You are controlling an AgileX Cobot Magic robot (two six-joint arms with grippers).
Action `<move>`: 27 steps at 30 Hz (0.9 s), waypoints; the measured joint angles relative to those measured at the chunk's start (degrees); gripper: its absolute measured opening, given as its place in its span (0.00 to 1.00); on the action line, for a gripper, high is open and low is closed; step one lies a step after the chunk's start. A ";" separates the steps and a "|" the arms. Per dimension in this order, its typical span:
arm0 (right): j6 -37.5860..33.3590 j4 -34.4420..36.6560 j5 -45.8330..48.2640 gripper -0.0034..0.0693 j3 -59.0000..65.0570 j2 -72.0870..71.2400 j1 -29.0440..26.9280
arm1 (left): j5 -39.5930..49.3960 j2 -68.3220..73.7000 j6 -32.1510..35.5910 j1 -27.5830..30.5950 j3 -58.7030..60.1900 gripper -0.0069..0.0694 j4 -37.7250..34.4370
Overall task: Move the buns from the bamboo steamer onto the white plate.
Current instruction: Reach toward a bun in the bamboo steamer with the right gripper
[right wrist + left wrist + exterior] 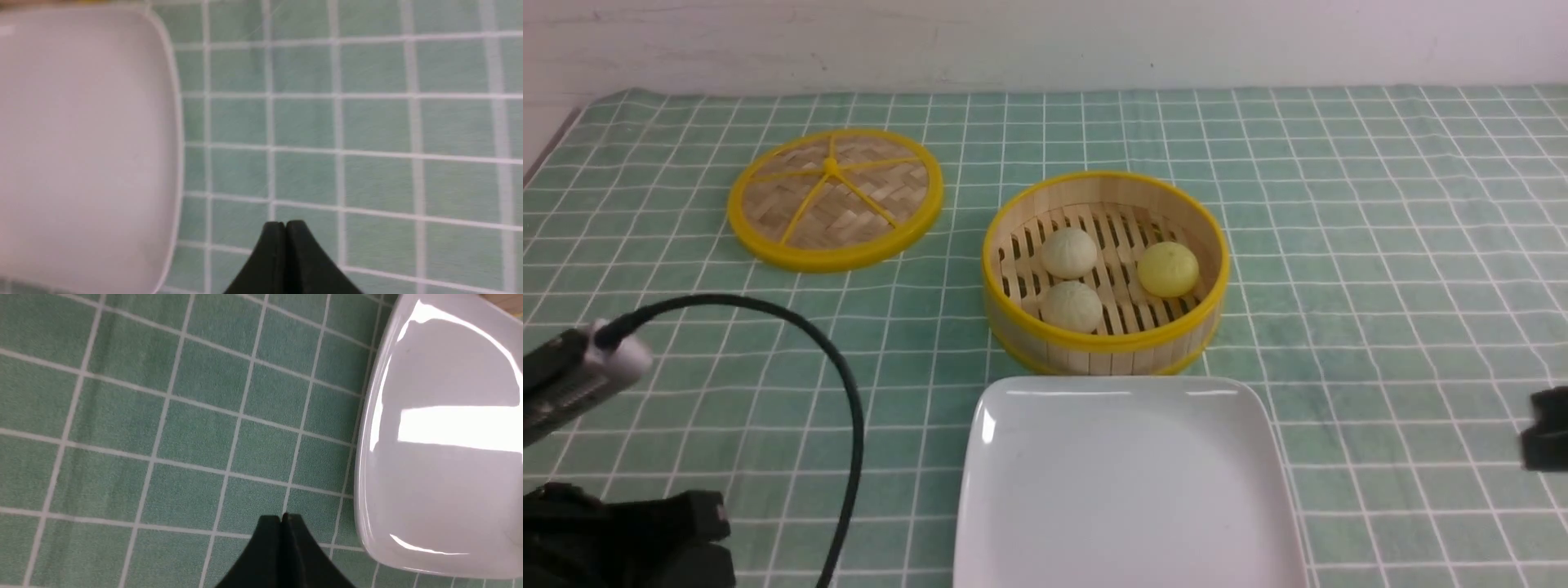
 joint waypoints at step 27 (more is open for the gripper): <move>7.99 -18.11 6.89 0.19 -58.05 48.12 22.76 | -1.01 6.10 1.50 0.00 -0.04 0.12 0.87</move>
